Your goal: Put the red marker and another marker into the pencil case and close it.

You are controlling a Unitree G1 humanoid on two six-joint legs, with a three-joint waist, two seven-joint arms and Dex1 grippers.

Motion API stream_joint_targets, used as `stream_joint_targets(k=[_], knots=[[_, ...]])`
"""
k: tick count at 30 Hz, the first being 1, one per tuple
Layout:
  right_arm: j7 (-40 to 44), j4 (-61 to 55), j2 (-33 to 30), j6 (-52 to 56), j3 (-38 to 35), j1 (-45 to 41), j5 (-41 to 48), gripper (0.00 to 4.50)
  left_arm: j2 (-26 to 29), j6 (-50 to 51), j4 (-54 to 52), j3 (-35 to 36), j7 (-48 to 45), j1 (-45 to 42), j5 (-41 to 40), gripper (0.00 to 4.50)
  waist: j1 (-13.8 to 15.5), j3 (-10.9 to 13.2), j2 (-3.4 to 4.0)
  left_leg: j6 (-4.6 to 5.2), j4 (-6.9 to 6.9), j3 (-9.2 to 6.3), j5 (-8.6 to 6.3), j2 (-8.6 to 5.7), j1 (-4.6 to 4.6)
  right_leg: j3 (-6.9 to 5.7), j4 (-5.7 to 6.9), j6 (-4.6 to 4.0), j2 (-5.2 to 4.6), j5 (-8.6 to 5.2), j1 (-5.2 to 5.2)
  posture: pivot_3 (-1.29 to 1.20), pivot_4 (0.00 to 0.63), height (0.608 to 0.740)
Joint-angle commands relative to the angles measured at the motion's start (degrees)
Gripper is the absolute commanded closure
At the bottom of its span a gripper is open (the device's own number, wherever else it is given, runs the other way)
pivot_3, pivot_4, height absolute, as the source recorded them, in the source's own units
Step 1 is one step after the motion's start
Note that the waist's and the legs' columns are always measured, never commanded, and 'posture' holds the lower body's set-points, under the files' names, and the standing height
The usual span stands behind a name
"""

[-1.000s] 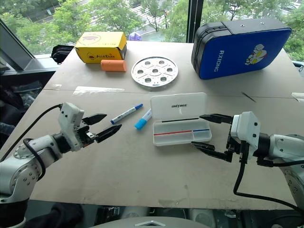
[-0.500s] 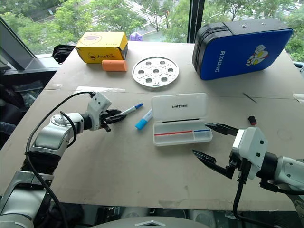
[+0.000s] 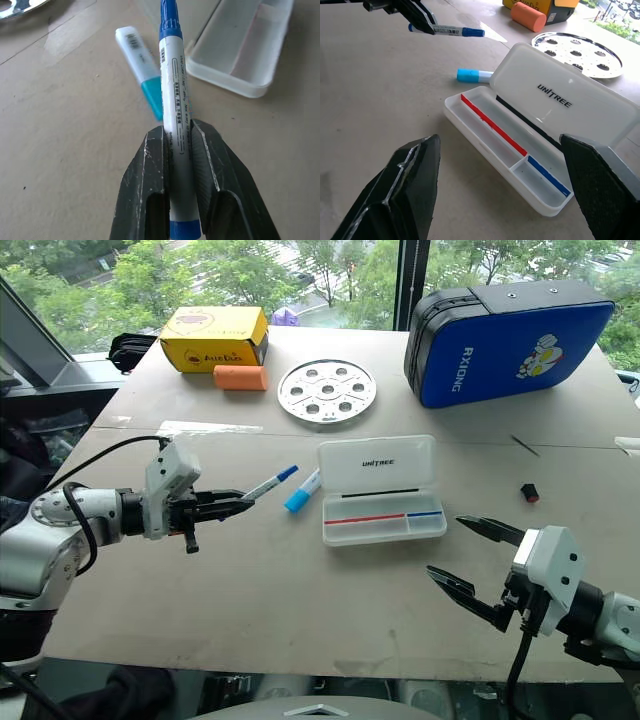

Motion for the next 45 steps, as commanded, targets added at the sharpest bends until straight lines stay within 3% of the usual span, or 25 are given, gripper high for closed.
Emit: stream_joint_targets(k=[1, 5, 11, 20, 21, 23, 24, 26, 28, 32, 36, 39, 45], knots=[[2.82, 0.96, 0.41, -2.98, -4.1, 2.5, -0.23, 0.69, -3.74, 5.13, -1.48, -10.45, 0.65, -10.75, 1.05, 4.4, 0.16, -0.01, -0.01, 0.0, 0.1, 0.06, 0.0, -0.02, -0.04, -0.05, 0.0, 0.0, 0.0, 0.0, 0.02, 0.0, 0.15, 0.74], [4.15, 0.93, 0.5, -3.84, -7.36, 4.95, 0.05, 0.69, -11.0, 7.12, 5.12, -21.53, 1.77, -22.05, 6.57, 4.4, -0.09, 0.01, -0.05, 0.01, 0.3, 0.04, 0.0, -0.19, -0.17, -0.09, 0.02, 0.02, 0.11, 0.0, 0.02, 0.0, 0.15, 0.74], [5.17, 0.43, 0.69, -4.53, -10.09, 7.43, -0.56, 0.69, -18.91, 3.4, 15.18, -31.22, 0.23, -30.37, 13.31, 4.4, -1.21, 0.01, 0.03, 0.16, 0.43, 0.04, -0.1, -0.02, -0.17, 0.0, 0.09, 0.01, 0.34, 0.0, 0.0, 0.0, 0.15, 0.74], [4.06, -0.13, -0.07, -3.81, -9.37, 5.92, -0.95, 0.69, -25.72, -5.99, 26.6, -38.1, -3.83, -34.26, 22.08, 4.4, -1.06, 0.02, 0.02, 0.17, 0.5, 0.07, -0.11, -0.03, -0.22, 0.01, 0.08, 0.01, 0.32, 0.0, 0.0, 0.0, 0.15, 0.74], [4.04, -0.23, 0.01, -3.77, -9.51, 6.05, -0.87, 0.69, -26.24, -6.96, 27.04, -38.4, -3.3, -34.35, 23.37, 3.6, -1.02, 0.02, 0.02, 0.17, 0.52, 0.07, -0.11, -0.03, -0.23, 0.01, 0.08, 0.01, 0.32, 0.0, 0.0, 0.0, 0.15, 0.74], [4.14, -0.31, 0.18, -3.88, -9.78, 6.4, -0.82, 0.69, -26.65, -6.47, 26.24, -37.62, -2.73, -33.99, 23.91, 3.1, -0.86, 0.02, 0.02, 0.18, 0.52, 0.07, -0.11, -0.04, -0.24, 0.01, 0.08, 0.01, 0.31, 0.0, 0.0, 0.0, 0.15, 0.74], [4.2, -0.34, 0.25, -3.92, -9.89, 6.58, -0.77, 0.69, -26.46, -5.85, 25.15, -36.75, -2.75, -33.54, 23.61, 2.46, -0.8, 0.02, 0.03, 0.18, 0.52, 0.06, -0.11, -0.04, -0.24, 0.01, 0.07, 0.01, 0.31, 0.0, 0.0, 0.0, 0.15, 0.74], [4.3, -0.44, 0.33, -3.87, -9.77, 6.84, -0.46, 0.69, -23.93, -0.92, 19.72, -32.22, -3.73, -31.31, 19.74, 1.65, -0.81, 0.02, 0.03, 0.18, 0.52, 0.06, -0.11, -0.03, -0.24, 0.01, 0.08, 0.01, 0.31, 0.0, 0.0, 0.0, 0.15, 0.74], [4.58, -0.48, 0.32, -3.93, -9.49, 7.02, -0.19, 0.69, -21.28, 3.85, 14.26, -27.59, -4.32, -28.63, 15.64, 1.65, -1.35, 0.04, 0.06, 0.2, 0.52, -0.03, -0.12, 0.02, -0.23, 0.07, 0.1, 0.01, 0.31, 0.0, -0.02, 0.0, 0.15, 0.74], [4.68, -0.56, -0.24, -3.69, -7.94, 5.55, 0.97, 0.69, -19.73, 17.9, 0.48, -9.79, 4.54, -17.77, 7.35, 1.65, -1.71, 0.04, 0.17, 0.22, 0.51, -0.26, -0.14, 0.19, -0.18, 0.02, 0.15, 0.01, 0.28, 0.0, 0.0, 0.0, 0.15, 0.74], [4.0, -0.03, -0.71, -2.91, -5.85, 2.88, 1.44, 0.69, -20.35, 23.18, -7.62, 0.79, 14.32, -7.67, 7.39, 1.65, -1.39, 0.05, 0.15, 0.22, 0.54, -0.29, -0.13, 0.2, -0.18, 0.0, 0.16, 0.02, 0.24, 0.0, 0.01, 0.0, 0.15, 0.74], [3.65, 0.71, -1.4, -2.21, -4.23, 0.21, 1.93, 0.69, -22.64, 22.87, -9.49, 1.95, 20.89, -3.52, 9.27, 1.65, -0.33, 0.05, 0.14, 0.22, 0.63, -0.37, -0.13, 0.1, -0.22, -0.07, 0.15, 0.02, 0.19, 0.0, 0.05, 0.0, 0.15, 0.74], [3.94, 1.85, -2.86, -1.1, -3.31, -2.92, 2.37, 0.69, -26.88, 16.99, -5.06, -5.07, 28.81, -2.28, 14.31, 1.65, 0.04, 0.05, 0.1, 0.21, 0.71, -0.35, -0.14, -0.03, -0.23, -0.06, 0.1, 0.02, 0.04, 0.01, 0.14, 0.0, 0.15, 0.74]])
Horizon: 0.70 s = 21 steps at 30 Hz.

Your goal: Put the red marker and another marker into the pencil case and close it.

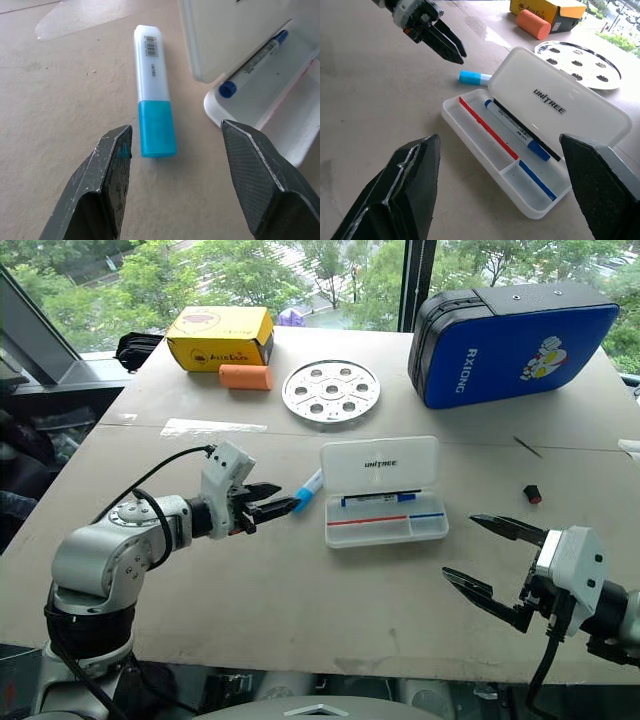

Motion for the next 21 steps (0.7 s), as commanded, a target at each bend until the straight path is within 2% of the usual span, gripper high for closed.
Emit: stream_joint_targets(k=[1, 6, 9, 10, 12, 15, 16, 19, 21], knots=[[0.12, 0.03, -0.92, 0.48, -0.56, -0.59, 0.91, 0.69, -0.99, -4.8, 2.31, -4.21, 2.9, -0.68, 2.94, 1.65, -0.16, 0.0, 0.01, 0.0, 0.0, 0.02, 0.0, -0.01, 0.01, 0.01, 0.0, 0.0, 0.0, 0.0, 0.0, 0.0, 0.15, 0.74], [-0.4, -1.33, -1.0, 1.03, -1.64, 0.03, 0.91, 0.69, -1.48, -11.74, 11.57, -10.53, 4.74, -3.22, 7.95, 1.65, -0.31, -0.02, 0.03, 0.0, -0.02, 0.03, 0.0, -0.03, 0.05, 0.02, 0.03, -0.01, 0.08, 0.0, -0.01, 0.0, 0.15, 0.74], [-0.58, -2.06, -0.63, 1.01, -2.84, 1.17, 0.71, 0.69, -0.4, -14.08, 14.51, -12.97, 3.84, -3.27, 9.7, 2.39, -0.28, -0.08, 0.1, 0.0, -0.02, 0.07, 0.0, -0.05, 0.06, 0.05, 0.03, -0.01, 0.09, 0.0, 0.0, 0.0, 0.15, 0.74], [-0.63, -2.2, -0.49, 0.97, -3.19, 1.52, 0.67, 0.69, -0.01, -14.61, 14.9, -13.33, 3.32, -3.11, 9.94, 2.93, -0.29, -0.11, 0.1, 0.0, -0.02, 0.09, 0.0, -0.04, 0.06, 0.07, 0.03, -0.01, 0.09, 0.01, 0.0, 0.0, 0.15, 0.74], [-0.83, -2.34, -0.24, 0.89, -3.62, 2.04, 0.69, 0.69, 0.36, -15.95, 15.28, -13.25, 2.24, -2.81, 9.74, 3.73, -0.28, -0.18, 0.14, 0.0, -0.02, 0.09, 0.0, -0.02, 0.08, 0.08, 0.02, -0.01, 0.08, 0.01, 0.01, 0.0, 0.15, 0.74], [-0.82, -2.44, 0.26, 0.41, -3.45, 2.91, 0.4, 0.69, 2.21, -17.25, 13.93, -10.2, -0.7, -1.56, 7.53, 3.75, -0.32, -0.21, 0.18, 0.0, -0.02, 0.11, 0.0, 0.0, 0.1, 0.08, 0.03, -0.01, 0.08, 0.0, 0.01, 0.0, 0.15, 0.74], [-0.8, -2.57, 0.44, 0.32, -3.37, 3.18, 0.43, 0.69, 3.44, -17.47, 12.99, -8.58, -2.13, -0.88, 6.46, 3.75, -0.39, -0.21, 0.18, 0.0, -0.02, 0.12, 0.0, 0.0, 0.1, 0.08, 0.03, -0.01, 0.09, 0.0, 0.01, 0.0, 0.15, 0.74], [0.21, -2.05, 0.51, -0.22, -3.51, 3.66, 0.68, 0.69, 11.96, -17.22, 8.71, -0.76, -13.08, 2.78, -1.15, 3.75, -1.1, -0.18, 0.15, 0.0, -0.11, 0.17, -0.01, 0.08, 0.1, 0.13, 0.02, -0.01, 0.16, 0.0, -0.07, 0.0, 0.15, 0.74], [2.51, -0.51, -0.12, -0.96, -4.35, 4.04, 0.91, 0.69, 22.37, -15.75, 3.96, 2.9, -28.9, 5.15, -10.14, 3.75, -1.21, -0.12, 0.17, 0.0, -0.18, 0.15, -0.01, 0.17, 0.1, 0.09, 0.05, -0.03, 0.15, -0.01, -0.14, 0.0, 0.15, 0.74]])
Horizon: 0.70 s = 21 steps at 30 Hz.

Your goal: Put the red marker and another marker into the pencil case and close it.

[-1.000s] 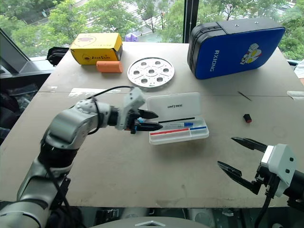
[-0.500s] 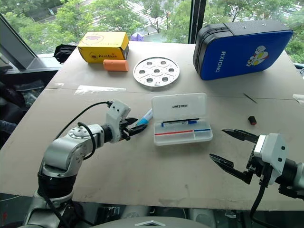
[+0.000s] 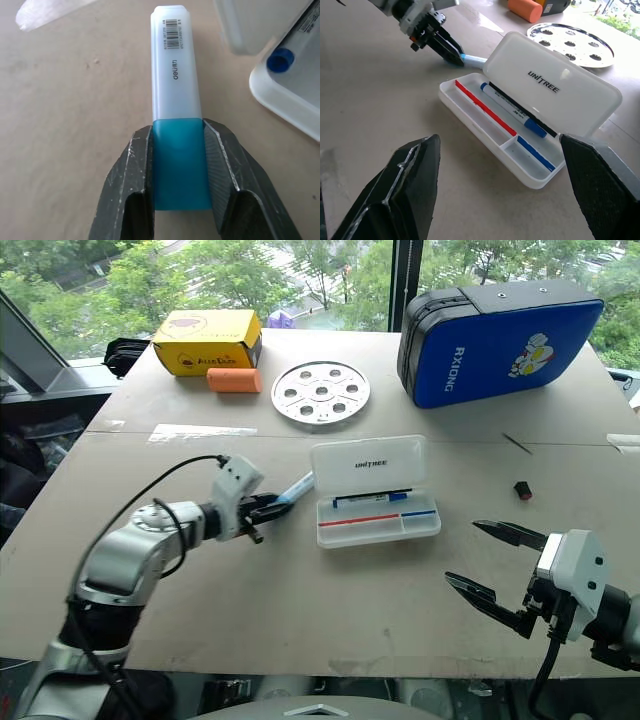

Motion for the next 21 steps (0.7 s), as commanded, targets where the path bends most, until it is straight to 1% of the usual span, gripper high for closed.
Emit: stream_joint_targets(k=[1, 2, 3, 5, 8, 10, 14, 18, 21], knots=[[3.28, 0.65, -0.87, -2.18, -2.56, 0.15, 0.84, 0.69, 12.27, 1.15, -9.08, 4.59, -20.67, 1.57, -12.15, 3.75, 0.0, 0.09, -0.13, 0.0, 0.01, 0.0, 0.0, 0.0, -0.03, -0.02, 0.0, -0.01, 0.0, 0.0, -0.01, 0.0, 0.15, 0.74], [4.42, 1.23, -1.23, -2.43, -3.16, 0.34, 1.0, 0.69, 14.08, 1.63, -10.76, 3.15, -23.29, 0.14, -14.02, 3.75, 0.17, 0.14, -0.18, 0.0, 0.03, 0.01, 0.0, 0.01, -0.07, -0.06, -0.04, -0.02, 0.02, -0.01, -0.01, 0.0, 0.15, 0.74], [5.29, 1.61, -1.55, -2.56, -3.67, 0.44, 1.15, 0.69, 14.37, 1.75, -11.53, 0.78, -23.65, -2.16, -14.46, 3.75, 0.71, 0.14, -0.12, -0.01, 0.01, 0.01, 0.0, 0.04, -0.08, -0.09, -0.13, -0.03, -0.01, -0.02, 0.0, 0.0, 0.15, 0.74], [6.38, 2.19, -2.0, -2.82, -4.55, 0.68, 1.28, 0.69, 11.92, 1.19, -11.66, -5.2, -22.13, -8.2, -12.62, 3.75, 1.98, 0.11, 0.25, 0.0, 0.05, 0.02, 0.0, -0.14, -0.04, -0.09, -0.16, -0.02, -0.25, -0.03, 0.12, 0.0, 0.15, 0.74], [6.55, 1.97, -2.16, -2.4, -5.64, 0.74, 1.42, 0.69, 5.69, 2.43, -8.22, -13.89, -18.1, -17.19, -7.78, 3.75, 2.2, 0.15, 0.13, 0.04, 0.23, 0.38, -0.02, -0.32, -0.05, 0.03, -0.18, 0.02, -0.27, -0.01, 0.26, 0.0, 0.15, 0.74], [6.42, 1.44, -2.09, -2.12, -6.26, 1.05, 1.6, 0.69, 3.2, 2.42, -6.3, -17.89, -17.32, -20.62, -5.6, 3.75, 2.03, 0.21, -0.07, 0.04, 0.26, 0.39, -0.02, -0.43, -0.06, 0.02, -0.18, 0.04, -0.2, -0.01, 0.26, 0.0, 0.15, 0.74], [6.33, -0.4, -1.35, -1.8, -8.28, 3.44, 2.04, 0.69, -2.34, 0.88, -2.25, -24.85, -14.78, -24.93, -0.78, 3.75, 0.9, 0.21, -0.06, 0.12, 0.24, 0.31, -0.07, -0.34, -0.08, 0.01, -0.14, 0.09, -0.07, -0.02, 0.22, 0.0, 0.15, 0.74], [5.48, -2.04, -0.49, -1.59, -9.69, 5.45, 2.23, 0.69, -4.62, -1.53, 0.73, -28.29, -14.09, -25.55, 2.83, 3.75, 0.49, 0.2, -0.01, 0.25, 0.2, 0.18, -0.14, -0.17, -0.08, 0.11, -0.08, 0.1, 0.1, -0.03, 0.08, 0.0, 0.15, 0.74], [5.09, -3.06, 0.16, -1.6, -10.59, 6.96, 2.33, 0.69, -5.13, -2.13, 1.47, -29.23, -14.39, -25.4, 4.14, 3.75, 0.59, 0.21, -0.01, 0.25, 0.2, 0.2, -0.14, -0.16, -0.07, 0.05, -0.05, 0.09, 0.12, -0.04, 0.08, 0.0, 0.15, 0.74]])
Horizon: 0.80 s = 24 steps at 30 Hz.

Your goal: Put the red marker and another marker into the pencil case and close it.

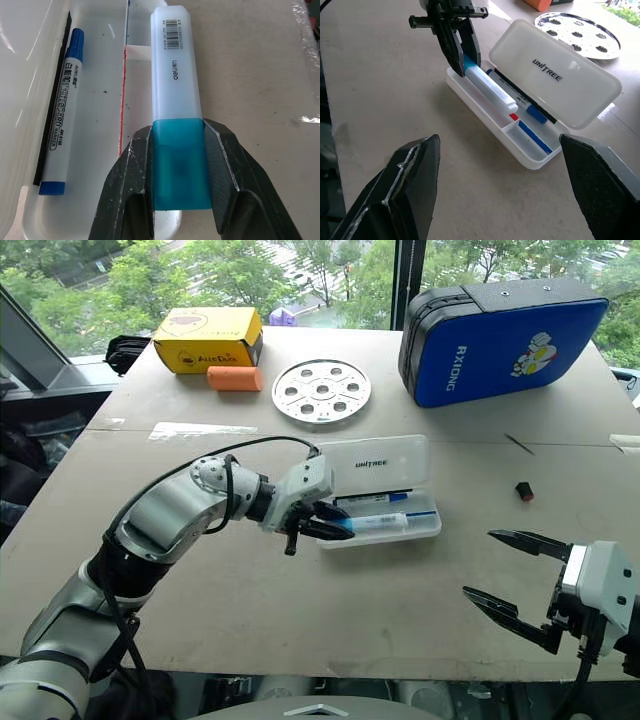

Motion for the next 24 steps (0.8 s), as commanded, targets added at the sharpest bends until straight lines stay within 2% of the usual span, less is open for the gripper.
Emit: stream_joint_targets(k=[1, 11, 16, 21, 24], knots=[[-0.59, -2.67, 0.92, -0.23, -2.71, 1.64, 0.9, 0.69, -0.41, -1.77, 0.34, -0.35, 0.11, -0.59, 1.96, 3.75, 0.17, 0.0, 0.0, 0.0, 0.0, 0.0, 0.0, 0.0, 0.0, 0.02, 0.0, 0.0, 0.0, 0.0, 0.0, 0.0, 0.15, 0.74], [-0.97, -3.24, 1.35, -0.39, -3.75, 3.08, 1.06, 0.69, -2.22, -1.03, 1.45, -0.79, 1.48, -0.1, 4.09, 3.75, 0.3, 0.0, 0.0, 0.0, 0.03, -0.01, 0.0, -0.02, -0.01, 0.1, -0.02, 0.0, -0.05, 0.0, 0.0, 0.0, 0.15, 0.74], [-1.45, -2.67, 0.88, 0.16, -3.73, 2.6, 1.01, 0.69, -1.95, -0.69, 0.65, 0.29, 1.62, 0.39, 3.42, 1.33, 0.31, 0.0, 0.0, 0.0, 0.03, -0.01, 0.0, -0.01, 0.0, 0.11, -0.02, 0.0, -0.06, 0.0, 0.0, 0.0, 0.15, 0.74], [-7.37, -2.0, 0.84, 5.35, -3.03, 1.43, 1.44, 0.69, 0.09, 2.27, -3.43, 7.34, 0.77, 3.02, -2.36, 1.33, 0.15, 0.0, 0.01, 0.0, 0.03, -0.03, 0.0, 0.01, 0.0, 0.11, -0.02, 0.0, -0.05, 0.0, -0.02, 0.0, 0.15, 0.74], [-16.9, 1.41, -1.12, 15.73, -0.28, -2.67, 0.95, 0.69, 1.13, 0.88, -8.44, 17.65, 0.32, 9.63, -9.02, 1.33, -0.24, -0.01, 0.02, 0.0, 0.01, -0.01, 0.0, 0.08, 0.02, 0.15, -0.01, -0.01, -0.05, 0.0, -0.04, 0.0, 0.15, 0.74]])
